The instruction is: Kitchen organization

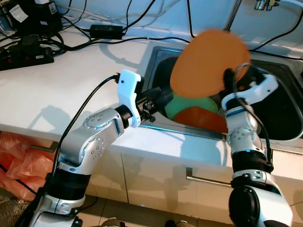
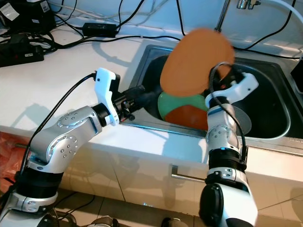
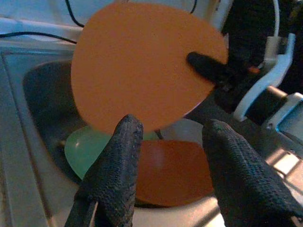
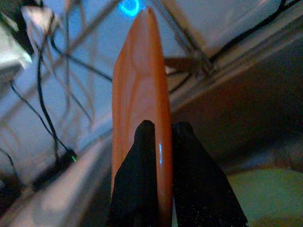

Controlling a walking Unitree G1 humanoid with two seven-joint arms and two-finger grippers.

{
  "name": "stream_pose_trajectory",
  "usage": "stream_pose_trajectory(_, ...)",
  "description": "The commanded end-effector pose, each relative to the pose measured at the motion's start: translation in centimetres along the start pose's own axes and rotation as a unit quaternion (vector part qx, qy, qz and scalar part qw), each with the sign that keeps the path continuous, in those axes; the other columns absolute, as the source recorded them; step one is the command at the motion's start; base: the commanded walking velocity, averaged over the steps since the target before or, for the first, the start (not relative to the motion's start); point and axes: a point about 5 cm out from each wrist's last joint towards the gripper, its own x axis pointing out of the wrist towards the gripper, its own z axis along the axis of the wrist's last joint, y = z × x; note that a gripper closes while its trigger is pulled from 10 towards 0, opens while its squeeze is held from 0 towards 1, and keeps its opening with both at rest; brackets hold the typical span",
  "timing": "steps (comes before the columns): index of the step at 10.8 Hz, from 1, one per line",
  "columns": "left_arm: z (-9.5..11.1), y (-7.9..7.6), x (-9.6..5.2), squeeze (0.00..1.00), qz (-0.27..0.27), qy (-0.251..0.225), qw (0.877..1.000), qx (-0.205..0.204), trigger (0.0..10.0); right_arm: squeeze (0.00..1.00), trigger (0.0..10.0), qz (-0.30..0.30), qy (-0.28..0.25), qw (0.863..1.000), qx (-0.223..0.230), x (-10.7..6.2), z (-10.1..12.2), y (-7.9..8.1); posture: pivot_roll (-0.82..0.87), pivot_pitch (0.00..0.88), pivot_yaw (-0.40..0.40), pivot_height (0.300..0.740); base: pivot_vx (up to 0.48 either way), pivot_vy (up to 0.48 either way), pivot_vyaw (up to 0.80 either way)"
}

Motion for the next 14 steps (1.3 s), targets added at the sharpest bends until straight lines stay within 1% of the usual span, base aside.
stream_pose_trajectory(1, -0.2, -0.6, 0.0, 0.00, -0.015, 0.010, 1.000, 0.010, 10.0, 0.00, 10.0, 0.011, -0.014, 0.999, -0.040, 0.4, 0.8, 0.5, 0.06, 0.070, -0.044, 0.740, 0.000, 0.000, 0.00)
stream_pose_trajectory(2, -0.2, -0.5, 0.0, 0.00, -0.012, 0.010, 1.000, 0.011, 10.0, 0.00, 10.0, 0.009, 0.011, 0.996, -0.084, 0.4, 0.2, 0.4, 0.06, 0.071, -0.043, 0.740, 0.000, 0.000, 0.00)
stream_pose_trajectory(3, -0.2, -0.5, 0.0, 0.00, -0.012, 0.011, 1.000, 0.013, 10.0, 0.00, 10.0, 0.012, 0.021, 0.993, -0.119, 0.5, -0.2, 0.6, 0.06, 0.070, -0.043, 0.740, 0.000, 0.000, 0.00)
stream_pose_trajectory(4, -0.3, -0.5, 0.0, 0.00, -0.014, 0.014, 1.000, 0.015, 10.0, 0.00, 10.0, 0.011, 0.031, 0.992, -0.125, 0.5, -0.5, 0.6, 0.06, 0.071, -0.043, 0.740, 0.000, 0.000, 0.00)
stream_pose_trajectory(5, -0.3, -0.5, 0.0, 0.00, -0.014, 0.017, 1.000, 0.018, 10.0, 0.00, 10.0, 0.011, 0.048, 0.987, -0.156, 0.5, -1.1, 0.6, 0.06, 0.070, -0.042, 0.740, 0.000, 0.000, 0.00)
stream_pose_trajectory(6, -0.3, -0.6, -0.1, 0.00, -0.016, 0.019, 0.999, 0.020, 10.0, 0.00, 10.0, 0.013, 0.055, 0.985, -0.166, 0.4, -1.3, 0.5, 0.06, 0.071, -0.042, 0.740, 0.000, 0.000, 0.00)
stream_pose_trajectory(8, -0.4, -0.7, -0.1, 0.00, -0.017, 0.020, 0.999, 0.022, 10.0, 0.00, 10.0, 0.008, 0.090, 0.969, -0.229, 0.1, -2.4, 0.0, 0.06, 0.072, -0.042, 0.740, 0.000, 0.000, 0.00)
stream_pose_trajectory(9, -0.4, -0.7, -0.1, 0.00, -0.017, 0.020, 0.999, 0.023, 10.0, 0.04, 10.0, 0.017, 0.112, 0.960, -0.256, -0.2, -3.4, -0.1, 0.07, 0.072, -0.043, 0.740, 0.000, 0.000, 0.00)
stream_pose_trajectory(10, -0.4, -0.8, -0.1, 0.00, -0.018, 0.020, 0.999, 0.023, 10.0, 0.72, 10.0, 0.020, 0.116, 0.959, -0.259, -0.3, -3.7, 0.0, 0.07, 0.072, -0.043, 0.740, 0.000, 0.000, 0.00)
stream_pose_trajectory(11, -0.4, -0.8, -0.1, 0.00, -0.018, 0.021, 0.999, 0.023, 10.0, 1.00, 10.0, 0.016, 0.122, 0.957, -0.262, -0.3, -3.9, -0.1, 0.07, 0.072, -0.043, 0.740, 0.000, 0.000, 0.00)
stream_pose_trajectory(13, -0.4, -0.8, -0.1, 0.00, -0.017, 0.020, 0.999, 0.024, 10.0, 1.00, 10.0, 0.011, 0.124, 0.955, -0.267, -0.3, -4.0, -0.2, 0.07, 0.070, -0.042, 0.740, 0.000, 0.000, 0.00)
stream_pose_trajectory(14, -0.4, -0.8, -0.1, 0.00, -0.016, 0.020, 0.999, 0.024, 10.0, 0.53, 10.0, 0.011, 0.124, 0.955, -0.269, -0.3, -4.0, -0.2, 0.07, 0.069, -0.043, 0.740, 0.000, 0.000, 0.00)
